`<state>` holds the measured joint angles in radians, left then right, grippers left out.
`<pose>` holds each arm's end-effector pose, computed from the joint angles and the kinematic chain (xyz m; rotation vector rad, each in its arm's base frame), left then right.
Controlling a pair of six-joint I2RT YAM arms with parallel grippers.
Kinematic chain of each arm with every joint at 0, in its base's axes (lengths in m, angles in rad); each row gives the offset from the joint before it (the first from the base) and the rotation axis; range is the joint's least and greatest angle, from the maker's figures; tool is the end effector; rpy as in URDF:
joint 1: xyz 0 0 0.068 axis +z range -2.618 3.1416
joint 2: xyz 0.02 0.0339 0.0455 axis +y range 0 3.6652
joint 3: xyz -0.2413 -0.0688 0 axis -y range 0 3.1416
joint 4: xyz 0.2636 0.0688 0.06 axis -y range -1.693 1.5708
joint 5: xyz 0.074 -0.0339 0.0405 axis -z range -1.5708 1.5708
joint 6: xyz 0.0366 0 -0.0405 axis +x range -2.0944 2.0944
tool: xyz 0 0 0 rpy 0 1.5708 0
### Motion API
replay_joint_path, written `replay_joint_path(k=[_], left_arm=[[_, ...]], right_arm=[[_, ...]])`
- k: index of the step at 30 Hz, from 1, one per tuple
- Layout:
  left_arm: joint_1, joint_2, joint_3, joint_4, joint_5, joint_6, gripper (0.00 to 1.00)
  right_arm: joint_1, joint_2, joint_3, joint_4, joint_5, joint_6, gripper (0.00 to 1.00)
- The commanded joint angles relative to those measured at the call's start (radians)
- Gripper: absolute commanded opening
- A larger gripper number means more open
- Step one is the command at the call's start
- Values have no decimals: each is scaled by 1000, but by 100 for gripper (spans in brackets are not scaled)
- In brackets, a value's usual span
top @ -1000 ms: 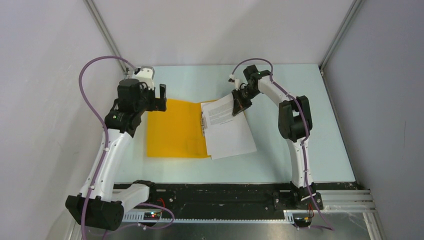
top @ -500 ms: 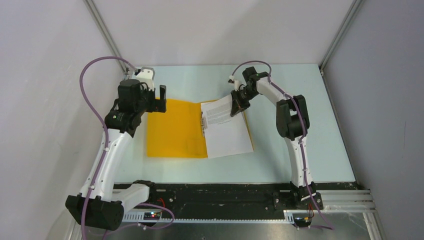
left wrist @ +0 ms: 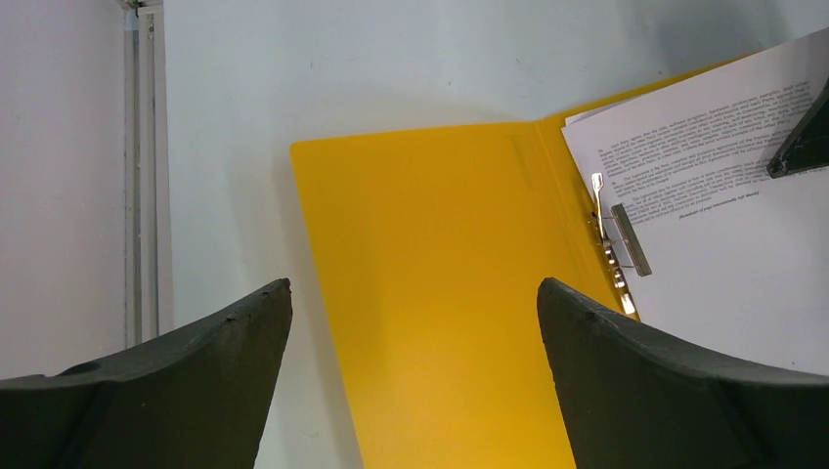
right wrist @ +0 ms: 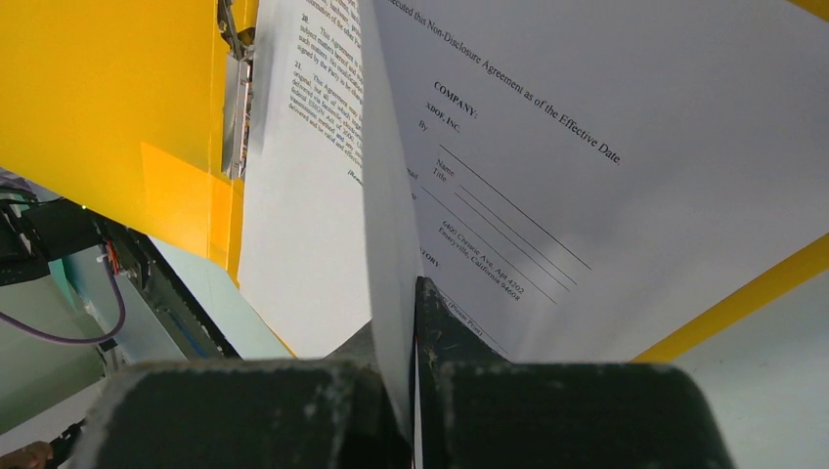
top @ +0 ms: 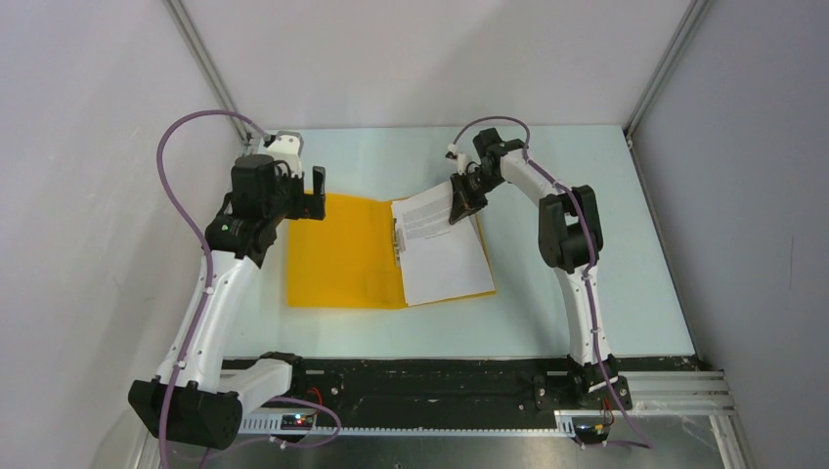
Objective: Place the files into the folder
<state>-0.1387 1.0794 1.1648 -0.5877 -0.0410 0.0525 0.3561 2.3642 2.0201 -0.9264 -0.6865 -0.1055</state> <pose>0.2583 -0.0345 0.3553 0.1728 2.0654 -0.0104 0.4518 0.1928 0.1526 -0.7753 2.6481 1.0291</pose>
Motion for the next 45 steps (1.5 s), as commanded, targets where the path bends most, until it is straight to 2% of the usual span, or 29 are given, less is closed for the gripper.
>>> replay_joint_path(k=[1, 22, 35, 45], left_arm=[[9, -3, 18, 12, 7, 1, 100], [11, 10, 16, 14, 20, -7, 100], [11, 24, 22, 14, 33, -17, 100], [11, 22, 16, 15, 46, -19, 100]], right_arm=[[-2, 14, 44, 22, -7, 12, 0], [-5, 21, 23, 53, -50, 96, 0], [-25, -16, -37, 33, -124, 98, 0], [-14, -9, -38, 38, -95, 70, 0]])
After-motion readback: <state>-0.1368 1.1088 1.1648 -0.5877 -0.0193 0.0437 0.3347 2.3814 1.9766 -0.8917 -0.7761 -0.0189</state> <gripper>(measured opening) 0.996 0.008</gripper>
